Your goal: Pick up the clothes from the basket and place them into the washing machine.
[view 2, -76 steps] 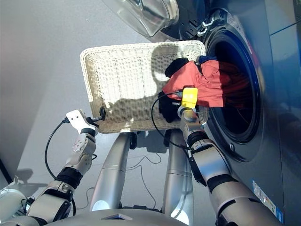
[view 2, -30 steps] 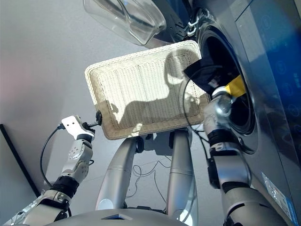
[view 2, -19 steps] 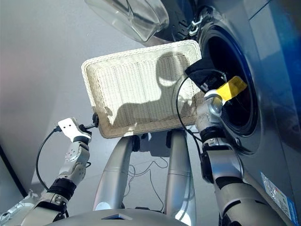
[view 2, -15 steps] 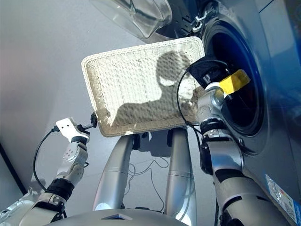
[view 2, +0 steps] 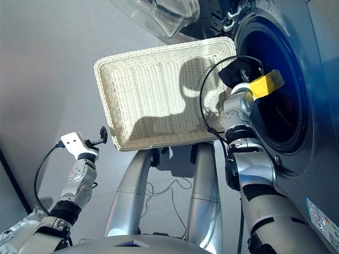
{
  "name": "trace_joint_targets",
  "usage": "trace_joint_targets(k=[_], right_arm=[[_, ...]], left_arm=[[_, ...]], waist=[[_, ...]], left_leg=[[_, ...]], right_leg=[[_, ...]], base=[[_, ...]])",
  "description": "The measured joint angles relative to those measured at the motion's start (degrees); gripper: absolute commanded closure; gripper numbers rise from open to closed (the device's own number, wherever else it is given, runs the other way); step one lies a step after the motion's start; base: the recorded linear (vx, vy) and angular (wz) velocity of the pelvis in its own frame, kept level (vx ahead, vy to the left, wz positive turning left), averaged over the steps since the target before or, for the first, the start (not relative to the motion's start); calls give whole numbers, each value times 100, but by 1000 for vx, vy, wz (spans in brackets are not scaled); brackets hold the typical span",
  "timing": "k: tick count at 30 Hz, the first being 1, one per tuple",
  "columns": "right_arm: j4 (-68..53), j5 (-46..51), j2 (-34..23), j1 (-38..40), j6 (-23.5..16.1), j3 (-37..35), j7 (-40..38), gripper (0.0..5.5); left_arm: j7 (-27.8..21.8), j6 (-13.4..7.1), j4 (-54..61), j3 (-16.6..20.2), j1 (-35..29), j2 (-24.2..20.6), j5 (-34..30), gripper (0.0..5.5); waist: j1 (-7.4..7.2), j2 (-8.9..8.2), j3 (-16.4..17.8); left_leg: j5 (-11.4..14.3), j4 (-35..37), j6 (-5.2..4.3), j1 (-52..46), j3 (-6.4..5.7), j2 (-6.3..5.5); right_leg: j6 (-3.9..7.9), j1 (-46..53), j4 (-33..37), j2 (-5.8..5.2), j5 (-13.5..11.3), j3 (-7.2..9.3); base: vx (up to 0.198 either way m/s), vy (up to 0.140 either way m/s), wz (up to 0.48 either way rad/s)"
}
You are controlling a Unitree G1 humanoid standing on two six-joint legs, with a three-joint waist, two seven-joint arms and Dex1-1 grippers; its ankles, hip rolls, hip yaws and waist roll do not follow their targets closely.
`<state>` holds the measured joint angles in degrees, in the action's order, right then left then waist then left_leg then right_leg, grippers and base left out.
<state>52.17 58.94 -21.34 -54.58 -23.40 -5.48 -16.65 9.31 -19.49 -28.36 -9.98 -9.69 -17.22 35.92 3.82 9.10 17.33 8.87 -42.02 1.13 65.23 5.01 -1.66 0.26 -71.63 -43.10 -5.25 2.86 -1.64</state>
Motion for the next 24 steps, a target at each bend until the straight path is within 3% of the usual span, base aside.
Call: trace_joint_targets(k=[4,10,11,12,13,16,18,21,24], right_arm=[[-496,35,-375,-51,-552,-445,-31,550],[-813,30,-936,-162,-1292,-1227,-737,550],[-799,-28,-960,-144,-1345,-1319,-912,518],[-778,-68,-981,-111,-1339,-1325,-1034,78],[-777,-185,-989,-34,-1318,-1308,-1087,0],[-622,-371,-958,139,-1149,-1178,-1059,0],[1,-406,-978,166,-825,-944,-864,0],[229,-476,-944,429,-259,-191,-418,0],[243,-736,-866,712,179,478,99,0]], left_arm=[[-40,-11,0,-2,0,10,0,0],[-95,-22,-27,-20,-12,49,-2,0],[-96,-22,-30,-39,-11,56,-3,0],[-96,-24,-31,-47,-7,58,-2,0],[-96,-24,-34,-58,-6,61,-3,0],[-104,-37,-24,-110,-6,88,-4,0],[-162,-37,-29,-152,15,94,-2,0],[-227,-32,-28,-159,30,95,-2,0],[-351,-9,-27,-126,84,94,-1,0]], waist=[[83,90,22],[101,212,17],[83,214,16],[83,218,15],[66,233,4],[73,256,-10],[73,258,-12],[27,259,-12],[-36,260,-13]], left_leg=[[4,101,38,-136,144,-13],[9,177,47,-272,198,-48],[15,192,57,-320,209,-48],[20,198,64,-363,215,-47],[20,198,63,-386,216,-35],[26,203,59,-426,218,-31],[34,221,59,-479,213,-24],[38,225,60,-534,207,-14],[42,229,54,-553,118,4]], right_leg=[[43,36,21,6,-4,-140],[104,122,38,6,-13,-230],[112,163,46,10,-7,-241],[112,200,62,14,-6,-245],[108,225,91,25,-12,-247],[115,264,120,53,-35,-284],[118,328,121,57,-34,-285],[99,388,140,64,-20,-271],[91,472,222,68,-27,-178]], base=[[1,60,-95],[1,20,-12],[0,0,0],[0,0,0],[0,0,0],[0,0,0],[-54,-35,-53],[-60,-59,-27],[-49,-67,31]])
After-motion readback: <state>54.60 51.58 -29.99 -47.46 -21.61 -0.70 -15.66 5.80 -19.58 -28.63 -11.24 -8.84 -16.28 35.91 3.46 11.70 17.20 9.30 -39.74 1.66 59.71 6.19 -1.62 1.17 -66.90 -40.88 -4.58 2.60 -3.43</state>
